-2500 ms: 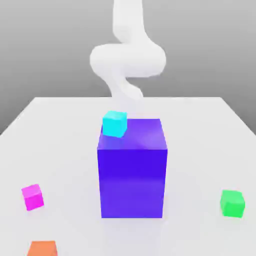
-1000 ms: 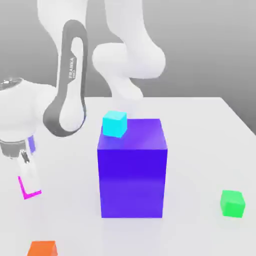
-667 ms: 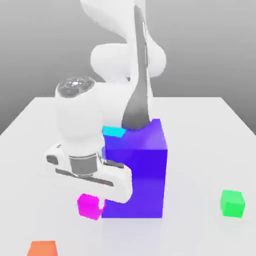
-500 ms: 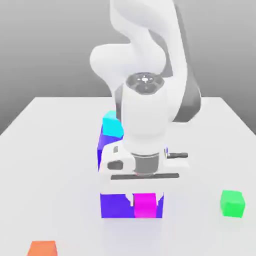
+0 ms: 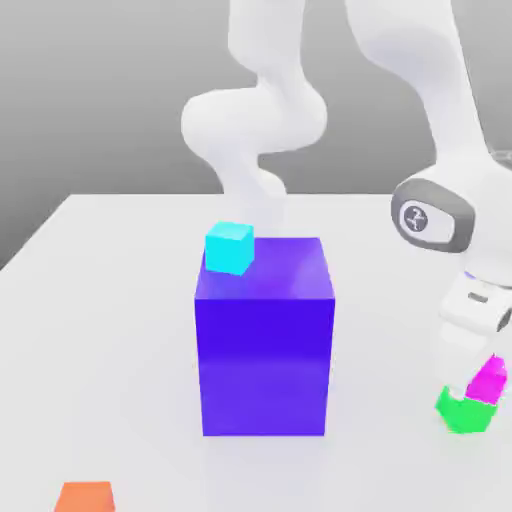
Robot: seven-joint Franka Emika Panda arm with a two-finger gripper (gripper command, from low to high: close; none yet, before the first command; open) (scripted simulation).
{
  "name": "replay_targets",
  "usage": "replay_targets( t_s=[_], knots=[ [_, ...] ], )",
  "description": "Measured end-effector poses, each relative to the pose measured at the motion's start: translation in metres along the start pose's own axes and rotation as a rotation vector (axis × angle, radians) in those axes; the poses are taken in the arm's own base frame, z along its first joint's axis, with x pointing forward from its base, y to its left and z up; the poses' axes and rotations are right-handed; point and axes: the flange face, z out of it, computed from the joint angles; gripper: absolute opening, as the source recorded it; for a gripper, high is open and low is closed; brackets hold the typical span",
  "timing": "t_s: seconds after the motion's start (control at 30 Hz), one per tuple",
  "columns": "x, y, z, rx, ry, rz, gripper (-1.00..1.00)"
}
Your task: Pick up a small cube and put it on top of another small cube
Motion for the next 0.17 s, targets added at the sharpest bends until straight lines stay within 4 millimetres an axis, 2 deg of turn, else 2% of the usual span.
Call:
replay_targets(
  t_s=[0.07, 0.17],
  knots=[
    [0.001, -0.001, -0.011, 0.0, 0.001, -0.001, 1.0],
    [0.001, -0.001, -0.045, -0.001, 0.001, -0.001, 1.0]
  ],
)
